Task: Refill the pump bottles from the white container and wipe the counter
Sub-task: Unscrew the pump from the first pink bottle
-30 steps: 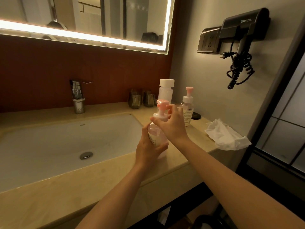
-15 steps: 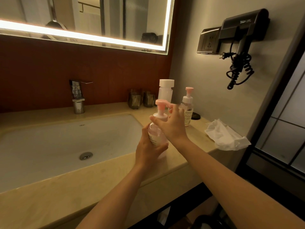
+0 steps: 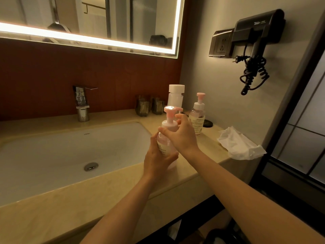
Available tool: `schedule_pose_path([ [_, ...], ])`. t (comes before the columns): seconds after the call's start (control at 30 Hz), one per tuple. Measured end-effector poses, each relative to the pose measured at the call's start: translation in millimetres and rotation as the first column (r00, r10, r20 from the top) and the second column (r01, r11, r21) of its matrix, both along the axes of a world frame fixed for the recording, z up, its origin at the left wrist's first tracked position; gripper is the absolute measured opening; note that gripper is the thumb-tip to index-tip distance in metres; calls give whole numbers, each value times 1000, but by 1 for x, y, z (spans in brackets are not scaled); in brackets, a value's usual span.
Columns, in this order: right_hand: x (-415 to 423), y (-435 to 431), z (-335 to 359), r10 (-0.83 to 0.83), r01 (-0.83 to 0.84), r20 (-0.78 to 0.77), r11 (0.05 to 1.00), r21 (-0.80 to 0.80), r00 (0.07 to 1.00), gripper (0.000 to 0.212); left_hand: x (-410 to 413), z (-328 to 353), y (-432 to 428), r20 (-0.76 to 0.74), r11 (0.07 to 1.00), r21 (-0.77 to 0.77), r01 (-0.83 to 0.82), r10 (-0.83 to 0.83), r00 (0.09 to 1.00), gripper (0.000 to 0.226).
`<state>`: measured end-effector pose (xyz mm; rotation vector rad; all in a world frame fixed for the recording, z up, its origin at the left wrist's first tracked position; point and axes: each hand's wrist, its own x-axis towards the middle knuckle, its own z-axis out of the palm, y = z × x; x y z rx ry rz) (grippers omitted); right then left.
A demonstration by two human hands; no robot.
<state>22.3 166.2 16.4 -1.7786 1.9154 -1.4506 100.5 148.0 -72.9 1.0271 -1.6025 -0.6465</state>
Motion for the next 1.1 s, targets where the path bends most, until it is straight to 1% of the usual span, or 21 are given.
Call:
schedule_pose_path([
  [0.17, -3, 0, 1, 46, -45, -60, 999, 15, 997, 59, 0, 0, 1, -6, 1000, 12, 5, -5, 1000, 87],
  [0.23, -4, 0, 6, 78, -78, -44, 997, -12, 996, 54, 1, 1, 2, -10, 1000, 16, 10, -10, 1000, 85],
  [0.27, -6, 1, 11, 91, -91, -4, 995, -41, 996, 50, 1, 2, 2, -9, 1000, 20, 11, -10, 1000, 84],
  [0.33, -12, 0, 28, 105, -89, 122, 988, -128, 987, 43, 1, 3, 3, -12, 1000, 22, 4, -4, 1000, 83],
  [0.43, -32, 2, 56, 132, -62, 284, 968, -242, 950, 39, 2, 4, 4, -10, 1000, 23, 6, -5, 1000, 83],
  [0.57, -66, 8, 77, 186, -18, 408, 924, -381, 894, 29, 1, 5, 2, 19, 999, 26, 23, -23, 1000, 87],
  [0.63, -80, 9, 75, 159, 48, 464, 914, -403, 871, 26, 0, 5, 0, 23, 998, 38, 42, -43, 999, 88],
  [0.7, -90, 2, 61, 79, 87, 467, 942, -323, 881, 29, 0, 6, -4, 8, 995, 63, 72, -72, 997, 87],
  [0.77, -99, -8, 38, -3, 92, 434, 978, -185, 901, 38, 0, 9, -12, 5, 989, 98, 114, -115, 993, 88],
  [0.83, -104, -19, 13, -38, 61, 418, 997, -42, 907, 39, -1, 14, -24, 8, 980, 142, 142, -145, 989, 90],
  [0.93, -104, -33, -17, -57, -4, 376, 987, 160, 925, 29, -6, 20, -43, 58, 973, 178, 148, -161, 985, 92],
  [1.0, -101, -46, -33, -25, -61, 351, 971, 233, 936, 21, -11, 20, -56, 84, 975, 177, 135, -151, 985, 92],
  [1.1, -97, -66, -52, -32, -77, 336, 949, 306, 941, 25, -18, 19, -74, 59, 981, 152, 121, -131, 990, 96],
])
